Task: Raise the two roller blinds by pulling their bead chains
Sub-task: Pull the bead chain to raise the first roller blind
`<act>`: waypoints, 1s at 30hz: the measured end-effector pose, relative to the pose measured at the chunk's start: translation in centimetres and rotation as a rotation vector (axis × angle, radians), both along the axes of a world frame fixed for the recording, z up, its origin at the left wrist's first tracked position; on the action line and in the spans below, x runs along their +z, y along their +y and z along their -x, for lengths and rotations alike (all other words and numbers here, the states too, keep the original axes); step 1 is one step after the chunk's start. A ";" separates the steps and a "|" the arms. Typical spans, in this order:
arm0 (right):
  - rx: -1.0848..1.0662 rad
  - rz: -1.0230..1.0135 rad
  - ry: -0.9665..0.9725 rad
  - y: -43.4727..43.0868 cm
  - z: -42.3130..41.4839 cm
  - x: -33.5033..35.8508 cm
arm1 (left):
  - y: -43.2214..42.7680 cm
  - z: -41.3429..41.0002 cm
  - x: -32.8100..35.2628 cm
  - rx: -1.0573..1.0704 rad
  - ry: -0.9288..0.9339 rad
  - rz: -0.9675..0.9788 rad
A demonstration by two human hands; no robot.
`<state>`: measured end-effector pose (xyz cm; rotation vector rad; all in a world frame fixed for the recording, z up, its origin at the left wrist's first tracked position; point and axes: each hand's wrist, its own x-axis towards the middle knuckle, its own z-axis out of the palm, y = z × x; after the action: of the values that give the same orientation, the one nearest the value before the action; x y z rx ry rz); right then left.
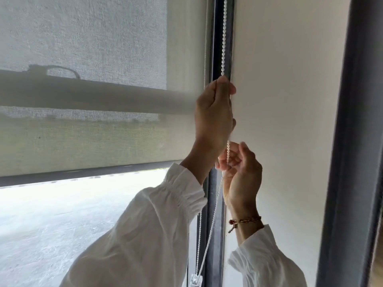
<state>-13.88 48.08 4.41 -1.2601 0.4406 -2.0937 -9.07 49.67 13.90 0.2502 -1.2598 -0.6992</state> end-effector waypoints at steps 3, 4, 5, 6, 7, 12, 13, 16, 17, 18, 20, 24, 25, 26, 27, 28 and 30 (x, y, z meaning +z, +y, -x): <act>0.173 -0.024 -0.136 -0.2 1.6 2.1 | 0.0 -0.2 -0.6 0.029 0.000 0.043; 0.197 -0.017 -0.137 0.0 1.9 3.1 | 0.0 -0.2 -1.0 0.046 -0.010 0.056; 0.214 0.000 -0.130 0.4 2.1 3.9 | 0.0 -0.1 -1.4 0.048 -0.021 0.064; 0.232 0.020 -0.122 0.8 2.1 4.8 | 0.1 0.0 -1.9 0.035 -0.027 0.065; 0.244 0.039 -0.109 1.1 2.1 5.6 | 0.2 0.1 -2.5 0.019 -0.030 0.063; 0.265 0.086 -0.020 2.4 1.4 8.6 | 0.3 0.0 -6.4 0.096 -0.109 0.058; 0.278 0.090 -0.020 2.5 1.3 8.9 | 0.3 -0.2 -7.4 0.134 -0.131 0.042; 0.298 0.085 -0.003 2.5 1.0 9.7 | 0.3 -0.6 -10.8 0.171 -0.153 -0.016; 0.304 0.072 0.007 2.4 0.8 9.9 | 0.3 -0.8 -11.8 0.174 -0.162 -0.027; 0.304 0.049 0.020 2.3 0.7 10.2 | 0.2 -0.9 -12.7 0.181 -0.172 -0.034; 0.276 -0.009 0.058 2.2 0.1 10.5 | 0.0 -1.1 -14.0 0.200 -0.184 -0.048; 0.210 -0.007 0.040 1.7 -1.1 9.9 | -0.3 -1.3 -14.3 0.268 -0.224 0.006; 0.178 0.021 0.023 1.5 -1.2 9.7 | -0.5 -1.4 -14.3 0.279 -0.232 0.017; 0.151 0.051 0.004 1.4 -1.2 9.5 | -0.7 -1.5 -14.2 0.273 -0.235 0.010; 0.134 0.076 -0.019 1.4 -1.0 9.4 | -1.0 -1.6 -14.2 0.250 -0.240 -0.011; 0.126 0.095 -0.044 1.4 -0.8 9.3 | -1.3 -1.7 -14.1 0.214 -0.246 -0.037; 0.121 0.122 -0.088 1.5 -0.3 9.2 | -1.5 -1.9 -14.0 0.124 -0.248 -0.075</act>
<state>-13.59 49.60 13.58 -1.2255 0.1958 -2.0899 -7.18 48.15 -0.07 0.4844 -1.4414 -0.6219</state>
